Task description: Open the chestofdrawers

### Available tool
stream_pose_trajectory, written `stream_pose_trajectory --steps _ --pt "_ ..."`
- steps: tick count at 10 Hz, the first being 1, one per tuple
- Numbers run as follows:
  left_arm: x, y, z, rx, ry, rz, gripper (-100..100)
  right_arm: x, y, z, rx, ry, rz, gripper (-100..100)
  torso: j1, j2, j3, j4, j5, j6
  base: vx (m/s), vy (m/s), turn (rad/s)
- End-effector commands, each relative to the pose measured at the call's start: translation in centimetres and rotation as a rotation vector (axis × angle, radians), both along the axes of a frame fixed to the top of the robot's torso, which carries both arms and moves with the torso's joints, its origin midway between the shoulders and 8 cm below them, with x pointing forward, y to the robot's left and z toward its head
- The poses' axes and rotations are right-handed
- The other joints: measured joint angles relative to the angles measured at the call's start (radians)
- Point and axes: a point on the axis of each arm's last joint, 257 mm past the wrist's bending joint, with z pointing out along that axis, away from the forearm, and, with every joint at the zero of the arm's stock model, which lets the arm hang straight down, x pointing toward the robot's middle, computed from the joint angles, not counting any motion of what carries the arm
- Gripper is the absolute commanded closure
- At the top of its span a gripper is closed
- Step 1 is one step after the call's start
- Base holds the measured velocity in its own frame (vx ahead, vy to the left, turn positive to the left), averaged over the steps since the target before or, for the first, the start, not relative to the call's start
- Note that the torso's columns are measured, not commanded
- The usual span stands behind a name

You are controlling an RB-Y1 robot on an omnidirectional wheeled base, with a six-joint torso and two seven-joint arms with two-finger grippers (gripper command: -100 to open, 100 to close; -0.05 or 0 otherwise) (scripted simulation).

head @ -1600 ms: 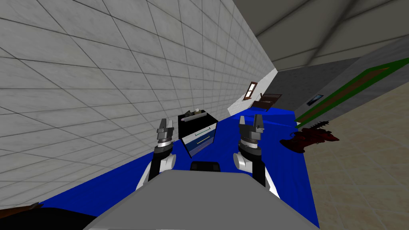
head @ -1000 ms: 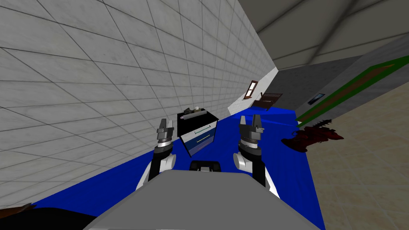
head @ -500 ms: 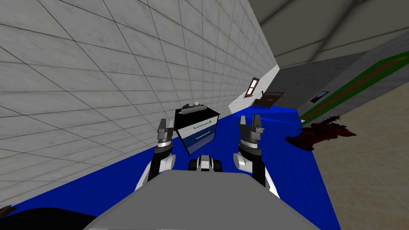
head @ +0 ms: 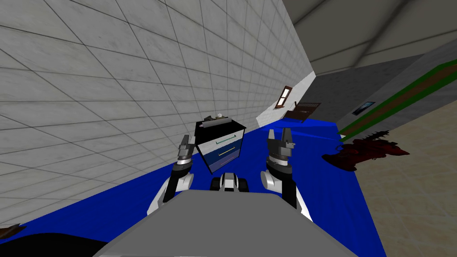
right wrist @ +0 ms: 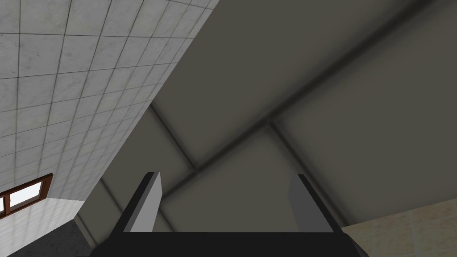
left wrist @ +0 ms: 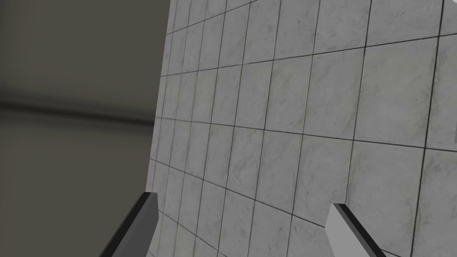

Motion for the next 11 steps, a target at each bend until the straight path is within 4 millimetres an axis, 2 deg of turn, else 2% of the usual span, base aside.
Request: stream_pose_trajectory --steps 1,11 --pt "0.5 0.5 -1.4 0.013 0.011 -0.007 -100 0.0 0.0 0.0 0.000 0.000 0.000 0 0.000 0.000 0.000 0.000 0.000 0.000 0.022 -0.019 0.017" --pt "1.4 4.7 -6.7 -0.003 0.040 0.017 -100 0.0 0.0 0.0 0.000 0.000 0.000 0 0.000 0.000 0.000 0.000 0.000 0.000 0.027 -0.023 0.033"
